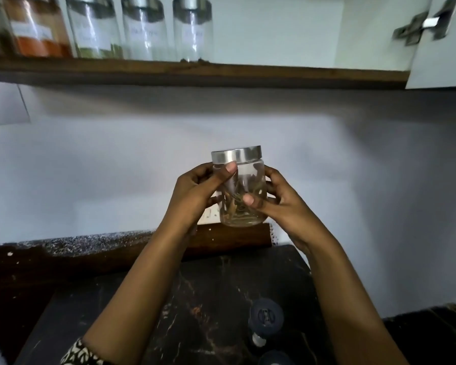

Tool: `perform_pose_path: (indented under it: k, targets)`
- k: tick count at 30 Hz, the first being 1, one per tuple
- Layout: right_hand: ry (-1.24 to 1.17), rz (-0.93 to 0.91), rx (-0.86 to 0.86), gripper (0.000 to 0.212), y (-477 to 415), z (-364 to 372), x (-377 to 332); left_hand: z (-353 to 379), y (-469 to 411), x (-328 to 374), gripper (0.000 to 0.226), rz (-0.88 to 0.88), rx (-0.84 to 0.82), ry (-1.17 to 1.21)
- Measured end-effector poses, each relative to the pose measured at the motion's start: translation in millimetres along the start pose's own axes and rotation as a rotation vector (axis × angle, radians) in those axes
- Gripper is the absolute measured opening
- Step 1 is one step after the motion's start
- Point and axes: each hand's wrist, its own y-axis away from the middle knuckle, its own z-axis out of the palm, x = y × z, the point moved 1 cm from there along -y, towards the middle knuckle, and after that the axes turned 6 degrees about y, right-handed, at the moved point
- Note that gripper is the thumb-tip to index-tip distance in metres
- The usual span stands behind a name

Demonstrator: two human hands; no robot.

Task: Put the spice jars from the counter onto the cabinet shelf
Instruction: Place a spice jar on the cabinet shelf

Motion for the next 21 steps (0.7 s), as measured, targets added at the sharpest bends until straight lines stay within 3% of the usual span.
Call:
perform_pose_path:
  k: [4,8,12,17,21]
  targets:
    - [-0.074,-0.053,0.108,0.076,-4,-33,-10,35,-7,19,0.047,0.088,-0.007,-0.102]
    - [-0.002,-0.109,0.209,0.075,-5,-61,-15,71,-9,22,0.069,0.097,-0.043,-0.24]
    - [0.05,-0.146,0.144,0.077,1,-86,-21,93,-11,27,0.062,0.084,-0.029,-0.072]
    - [-0.113,-0.115,-0.052,0.074,11,-122,-12,111,-9,23,0.048,0.009,-0.094,0.035]
    - [-0.096,-0.123,0.037,0.079,17,-127,-9,132,-2,16,0.056,-0.006,-0.065,0.007]
